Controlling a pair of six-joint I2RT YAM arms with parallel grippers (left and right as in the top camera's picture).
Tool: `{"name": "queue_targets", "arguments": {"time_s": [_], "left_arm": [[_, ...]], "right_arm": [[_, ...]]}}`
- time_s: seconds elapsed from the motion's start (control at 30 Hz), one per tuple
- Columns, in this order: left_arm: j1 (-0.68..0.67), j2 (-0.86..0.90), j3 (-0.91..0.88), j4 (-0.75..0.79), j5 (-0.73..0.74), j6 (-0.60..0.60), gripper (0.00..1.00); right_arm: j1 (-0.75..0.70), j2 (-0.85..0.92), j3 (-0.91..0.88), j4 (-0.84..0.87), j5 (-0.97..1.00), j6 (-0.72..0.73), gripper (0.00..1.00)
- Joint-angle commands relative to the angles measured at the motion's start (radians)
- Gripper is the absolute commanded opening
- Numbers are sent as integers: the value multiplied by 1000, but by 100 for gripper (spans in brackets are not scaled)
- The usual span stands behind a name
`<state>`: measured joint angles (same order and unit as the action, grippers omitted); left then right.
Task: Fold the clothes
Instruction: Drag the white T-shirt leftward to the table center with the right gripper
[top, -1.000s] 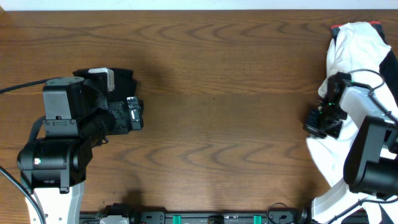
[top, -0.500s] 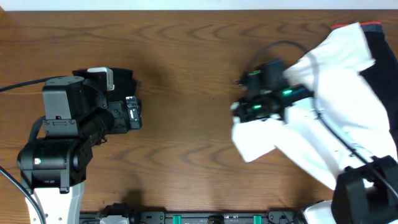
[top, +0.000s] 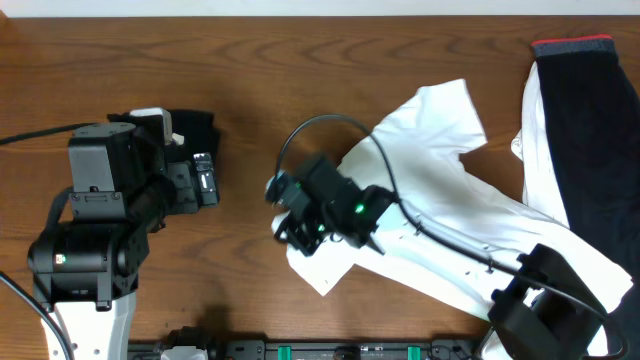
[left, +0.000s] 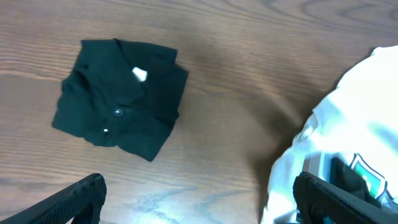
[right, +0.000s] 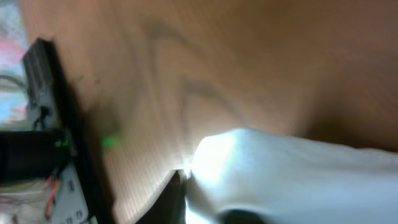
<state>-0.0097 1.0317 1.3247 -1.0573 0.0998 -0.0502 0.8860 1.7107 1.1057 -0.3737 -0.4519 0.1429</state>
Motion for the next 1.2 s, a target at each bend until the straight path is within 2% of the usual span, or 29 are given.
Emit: {"name": "queue_targets", "arguments": {"time_s": [0.0, 0.17, 0.2, 0.27, 0.33, 0.4, 0.53, 0.6, 0.67, 0.73, 1.03, 1.17], "left_arm": [[-2, 1, 19, 0, -34, 13, 98], [-2, 1, 19, 0, -34, 13, 98], [-2, 1, 19, 0, -34, 13, 98], [-2, 1, 19, 0, -33, 13, 98], [-2, 1, 19, 0, -29, 12, 98], [-2, 5, 19, 0, 14, 12, 98], [-3, 49, 19, 3, 127, 13, 98], [-4, 95, 19, 10, 187, 34, 99], [-18, 157, 19, 30, 288, 101, 93], [-51, 228, 19, 67, 355, 155, 92], [-303, 575, 19, 392, 359, 285, 92], [-367, 711, 19, 559, 353, 289, 92]], "right_arm": [[27, -4, 8, 3, -8, -55, 32], [-36, -60, 8, -9, 41, -45, 44], [-62, -83, 8, -19, 81, -26, 46], [-123, -122, 8, -41, 173, 45, 57], [-201, -150, 8, -65, 238, 120, 58], [-286, -159, 8, -86, 230, 154, 58], [-428, -156, 8, -119, 111, 127, 71], [-480, -157, 8, -138, 103, 122, 71], [-528, -157, 8, -151, 103, 122, 72], [-568, -157, 8, -164, 103, 123, 72], [-703, -162, 8, -306, 108, 134, 73], [-753, -162, 8, -391, 150, 142, 72]]}}
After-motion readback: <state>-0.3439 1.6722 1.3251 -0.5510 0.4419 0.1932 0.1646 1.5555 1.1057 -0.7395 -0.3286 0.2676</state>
